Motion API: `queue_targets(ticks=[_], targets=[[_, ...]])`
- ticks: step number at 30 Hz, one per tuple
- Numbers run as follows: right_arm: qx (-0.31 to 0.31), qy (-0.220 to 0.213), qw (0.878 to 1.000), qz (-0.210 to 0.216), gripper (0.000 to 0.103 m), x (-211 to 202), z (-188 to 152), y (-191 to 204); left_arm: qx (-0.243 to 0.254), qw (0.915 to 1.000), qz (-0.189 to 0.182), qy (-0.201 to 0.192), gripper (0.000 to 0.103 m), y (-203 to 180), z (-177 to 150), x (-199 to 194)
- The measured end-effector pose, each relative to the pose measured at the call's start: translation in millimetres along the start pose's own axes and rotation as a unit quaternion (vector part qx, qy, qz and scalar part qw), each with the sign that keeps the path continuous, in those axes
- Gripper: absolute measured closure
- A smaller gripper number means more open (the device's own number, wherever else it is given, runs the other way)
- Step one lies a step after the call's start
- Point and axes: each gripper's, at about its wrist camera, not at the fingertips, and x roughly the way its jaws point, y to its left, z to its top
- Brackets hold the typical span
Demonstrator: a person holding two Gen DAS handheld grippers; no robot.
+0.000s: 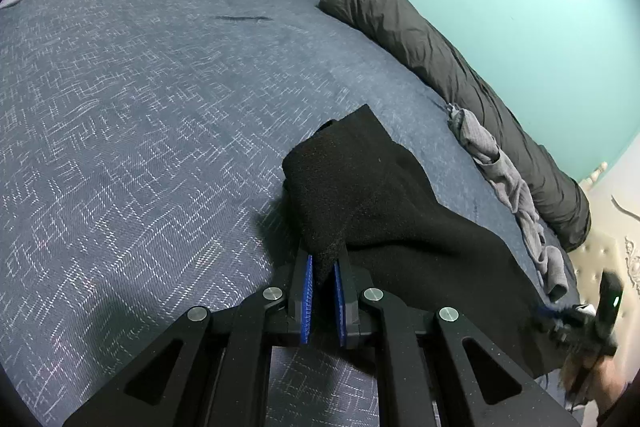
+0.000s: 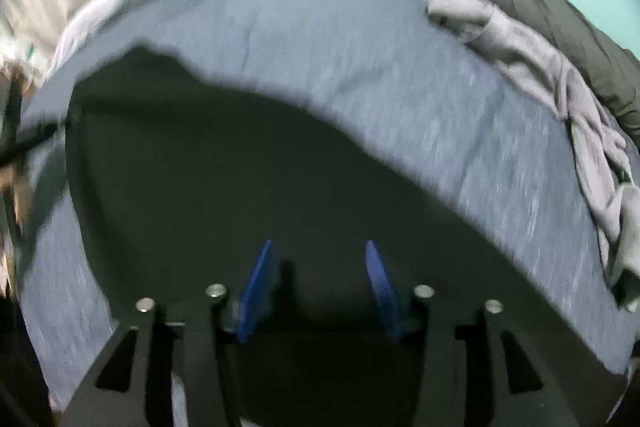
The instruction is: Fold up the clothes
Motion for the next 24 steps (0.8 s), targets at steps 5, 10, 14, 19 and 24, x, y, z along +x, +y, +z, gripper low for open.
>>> queue_targets(ticks=[5,10,14,19,24], targets=[[0.02,0.031,0.999,-0.011,0.054,15.7,-24.2,-6.5,0.0,1.0,0.002,-0.001,0.093,-0.4,-1.0,0.3],[0.009,0.026,0.999,-0.017,0.094,18.7,-27.9,-0.4,0.004,1.0,0.003,-0.001,0.093,-1.0,-0.2,1.7],[0.008,0.016,1.0,-0.008,0.1,13.3,-28.6,-3.2,0.002,1.0,0.001,-0.001,0.093,-0.6,-1.0,1.4],[0.038,-0.016,0.999,0.024,0.101,-9.6,-25.2,-21.5,-0.001,1.0,-0.001,-0.001,0.093,0.8,-1.4,1.3],[0.065,-0.036,0.997,0.037,0.101,-23.2,-10.3,-35.6,-0.002,1.0,-0.002,-0.001,0.093,2.2,-1.2,1.5]])
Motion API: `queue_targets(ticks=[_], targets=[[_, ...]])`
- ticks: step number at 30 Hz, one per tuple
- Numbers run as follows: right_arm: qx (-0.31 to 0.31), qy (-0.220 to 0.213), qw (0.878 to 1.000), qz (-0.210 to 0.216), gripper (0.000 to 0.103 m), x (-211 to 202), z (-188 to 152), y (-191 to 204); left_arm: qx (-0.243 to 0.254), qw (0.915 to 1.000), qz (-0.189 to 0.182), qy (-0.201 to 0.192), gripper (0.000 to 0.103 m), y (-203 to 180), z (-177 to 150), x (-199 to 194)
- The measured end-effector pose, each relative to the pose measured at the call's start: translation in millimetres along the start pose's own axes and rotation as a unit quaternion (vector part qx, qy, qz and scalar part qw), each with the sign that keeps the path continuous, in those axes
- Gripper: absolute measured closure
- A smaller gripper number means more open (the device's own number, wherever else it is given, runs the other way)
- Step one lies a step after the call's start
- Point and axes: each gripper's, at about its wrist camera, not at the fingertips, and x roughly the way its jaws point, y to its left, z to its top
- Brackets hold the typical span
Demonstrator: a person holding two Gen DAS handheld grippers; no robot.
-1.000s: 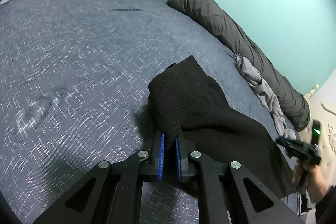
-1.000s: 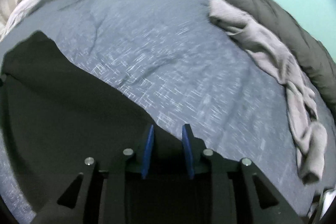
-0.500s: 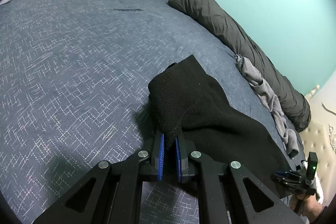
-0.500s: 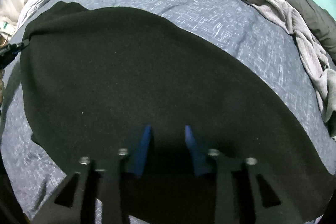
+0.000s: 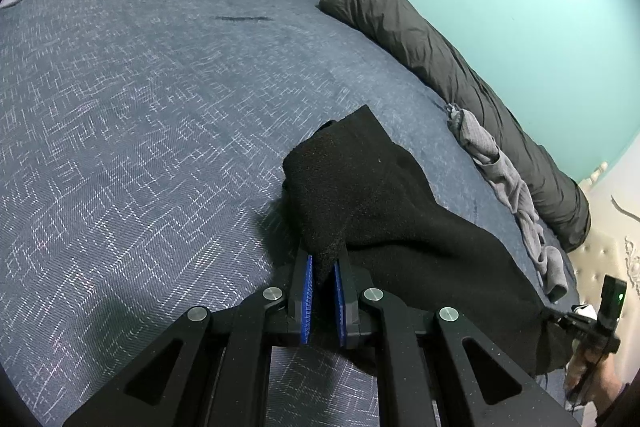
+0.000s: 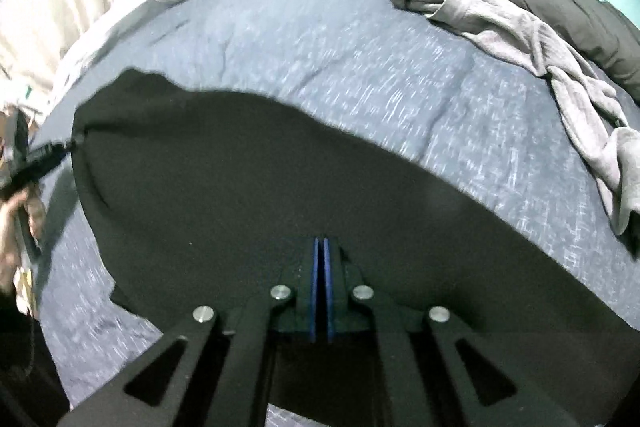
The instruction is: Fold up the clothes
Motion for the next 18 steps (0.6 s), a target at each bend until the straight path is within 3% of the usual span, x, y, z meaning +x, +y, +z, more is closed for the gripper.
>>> queue_targets(ticks=[11,15,18], targets=[[-0.003,0.02,0.997,-0.077,0.101,38.1,32.7,1.2,0.004,1.0,0.0,0.001,0.093,-1.0,1.1,1.2],[-0.011,0.066,0.996,-0.054,0.1,55.7,18.5,3.3,0.002,1.0,-0.001,0.001,0.093,0.2,2.2,1.6],[0.006,0.053,0.998,-0.038,0.096,46.1,16.2,-6.4,0.002,1.0,-0.001,0.001,0.093,0.3,2.7,1.9]])
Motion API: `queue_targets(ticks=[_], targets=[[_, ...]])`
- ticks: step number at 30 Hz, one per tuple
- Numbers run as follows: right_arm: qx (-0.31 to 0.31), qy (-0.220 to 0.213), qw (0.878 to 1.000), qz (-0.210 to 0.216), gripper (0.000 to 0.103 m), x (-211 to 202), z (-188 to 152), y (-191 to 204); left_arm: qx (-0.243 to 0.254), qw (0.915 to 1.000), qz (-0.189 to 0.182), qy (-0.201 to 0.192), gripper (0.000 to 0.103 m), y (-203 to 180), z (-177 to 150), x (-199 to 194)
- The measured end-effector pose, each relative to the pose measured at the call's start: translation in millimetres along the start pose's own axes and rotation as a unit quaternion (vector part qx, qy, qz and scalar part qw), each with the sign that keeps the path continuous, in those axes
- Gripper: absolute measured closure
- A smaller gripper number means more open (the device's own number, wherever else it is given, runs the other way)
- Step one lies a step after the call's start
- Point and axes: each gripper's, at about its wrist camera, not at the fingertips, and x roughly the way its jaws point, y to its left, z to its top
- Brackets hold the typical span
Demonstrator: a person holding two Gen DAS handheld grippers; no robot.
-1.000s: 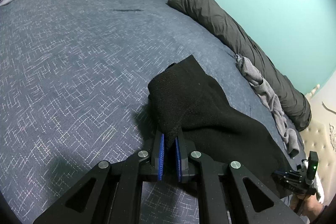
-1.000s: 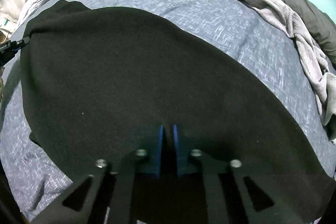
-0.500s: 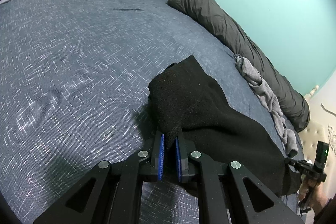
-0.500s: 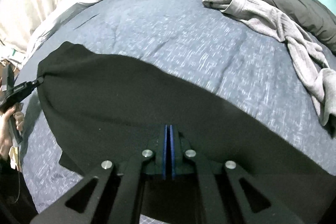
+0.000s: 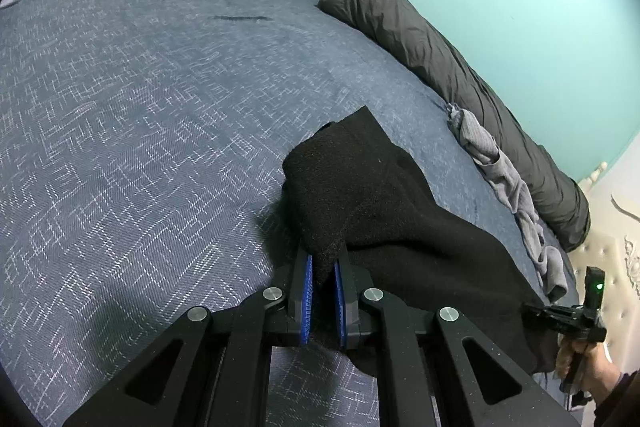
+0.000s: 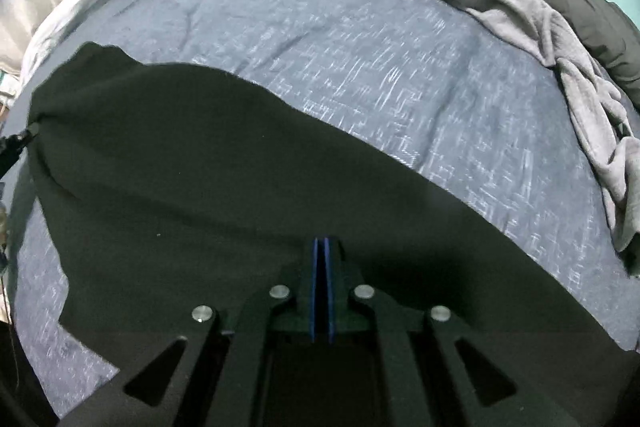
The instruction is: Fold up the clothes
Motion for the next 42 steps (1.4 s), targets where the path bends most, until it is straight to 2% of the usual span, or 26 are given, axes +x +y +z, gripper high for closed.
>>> queue_targets(ticks=[2,4,7,12,16,18,20,22,31,33,37,41,42], targets=[[0.033,-0.014,0.999,0.011,0.083,-10.1,1.8,-14.7,0.0,1.0,0.0,0.0,0.093,0.8,0.7,0.0],[0.052,-0.038,0.998,0.016,0.08,-21.8,6.5,-25.6,-0.001,1.0,0.001,-0.001,0.093,0.9,0.6,0.0],[0.054,-0.054,0.997,-0.005,0.066,-29.0,18.7,-30.7,0.001,1.0,0.003,-0.001,0.093,-0.2,1.4,0.7],[0.011,-0.024,0.998,-0.058,0.06,-6.7,40.1,-21.0,0.002,1.0,0.003,-0.001,0.093,-0.7,2.4,0.9],[-0.02,-0.006,0.997,-0.076,0.06,17.7,45.5,-16.2,0.001,1.0,0.0,-0.002,0.093,-0.7,3.4,0.3],[-0.035,0.002,0.996,-0.079,0.062,28.4,45.7,-13.2,0.001,1.0,-0.002,-0.002,0.093,-0.7,3.6,0.4],[-0.047,0.006,0.996,-0.074,0.084,34.1,45.5,-9.6,0.0,1.0,-0.002,-0.002,0.093,-0.6,3.6,0.5],[-0.055,-0.001,0.995,-0.078,0.099,34.1,46.0,-5.6,0.001,1.0,-0.002,-0.002,0.093,-0.5,3.4,0.4],[-0.054,-0.066,0.989,-0.12,0.101,8.1,56.0,-7.4,0.004,1.0,0.003,-0.005,0.093,-4.1,0.1,-1.7],[-0.052,-0.063,0.988,-0.132,0.101,11.4,59.1,-6.3,0.006,1.0,0.005,-0.006,0.093,-4.9,-0.6,-2.1],[-0.054,-0.013,0.989,-0.135,0.1,41.8,54.6,-3.0,0.0,1.0,0.004,-0.002,0.093,-1.8,-0.7,-0.5],[-0.037,-0.028,0.986,-0.157,0.099,43.6,50.6,-6.5,0.006,1.0,0.007,-0.002,0.093,-3.3,0.1,0.1],[-0.03,-0.033,0.983,-0.178,0.099,40.1,50.8,-9.1,0.007,0.9999,0.007,-0.001,0.093,-3.5,0.1,0.3]])
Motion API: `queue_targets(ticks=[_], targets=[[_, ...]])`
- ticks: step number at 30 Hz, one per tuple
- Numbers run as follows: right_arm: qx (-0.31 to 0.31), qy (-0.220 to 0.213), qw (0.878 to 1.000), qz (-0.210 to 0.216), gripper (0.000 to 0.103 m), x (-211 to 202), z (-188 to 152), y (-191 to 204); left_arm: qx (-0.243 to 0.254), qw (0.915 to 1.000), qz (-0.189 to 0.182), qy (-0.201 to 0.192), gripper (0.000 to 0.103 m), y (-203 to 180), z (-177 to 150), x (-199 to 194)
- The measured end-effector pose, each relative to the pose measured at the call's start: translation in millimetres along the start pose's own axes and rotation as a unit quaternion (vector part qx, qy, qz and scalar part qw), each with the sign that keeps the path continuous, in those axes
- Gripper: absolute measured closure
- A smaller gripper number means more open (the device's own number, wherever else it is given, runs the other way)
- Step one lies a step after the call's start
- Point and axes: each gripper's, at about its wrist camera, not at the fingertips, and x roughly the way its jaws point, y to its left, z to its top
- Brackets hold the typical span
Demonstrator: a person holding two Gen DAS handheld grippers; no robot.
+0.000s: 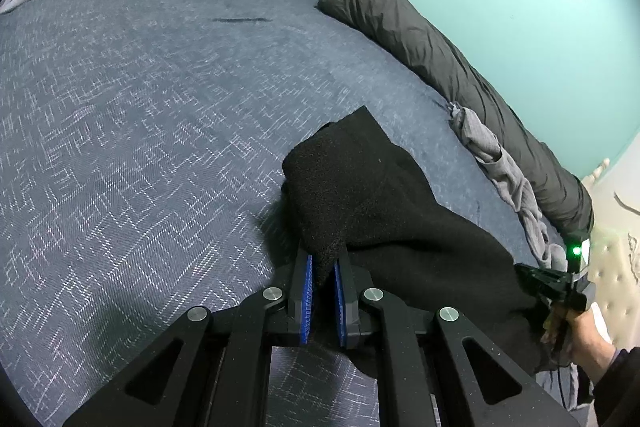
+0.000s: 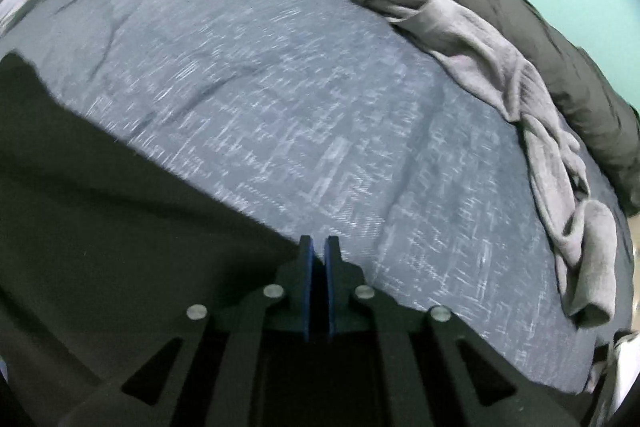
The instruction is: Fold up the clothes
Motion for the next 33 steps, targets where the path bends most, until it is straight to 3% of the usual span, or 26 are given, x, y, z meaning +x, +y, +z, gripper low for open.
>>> queue_targets(ticks=[2,3,5,8,10,14,20,26,31,33], targets=[[0.023,-0.024,0.999,-0.019,0.096,-14.6,-3.2,-10.4,0.0,1.0,0.0,0.002,0.092,0.1,-0.2,0.3],[0.041,-0.039,0.998,-0.011,0.095,-24.8,-7.6,-16.3,-0.002,1.0,0.0,0.004,0.09,0.5,0.0,0.5],[0.082,-0.069,0.994,0.014,0.082,-48.1,-21.0,-28.1,-0.007,1.0,0.0,0.005,0.088,1.3,1.1,0.5],[0.141,-0.098,0.984,0.046,0.074,-78.8,-52.0,-41.2,-0.006,1.0,0.006,0.001,0.081,-0.8,0.9,-2.6],[0.171,-0.106,0.977,0.067,0.073,-95.7,-77.4,-43.9,-0.004,0.9999,0.014,-0.005,0.071,-2.5,2.3,-7.0],[0.212,-0.116,0.965,0.105,0.073,-116.3,-124.4,-35.5,0.016,0.9993,0.024,-0.024,0.062,-8.6,6.4,-20.1],[0.248,-0.134,0.941,0.189,0.073,-136.0,-172.9,-10.6,0.005,0.9962,0.065,-0.058,0.051,-4.2,12.9,-43.9],[0.211,-0.127,0.943,0.225,0.073,-142.0,-180.9,7.5,0.049,0.9962,0.07,-0.017,0.046,-19.1,49.9,-19.1],[0.217,-0.148,0.934,0.241,0.073,-145.5,-182.8,2.8,0.087,0.9921,0.088,0.02,0.046,-35.6,84.8,12.9],[0.221,-0.147,0.932,0.248,0.073,-143.8,-183.1,1.3,0.109,0.9891,0.085,0.052,0.046,-43.2,95.9,32.5]])
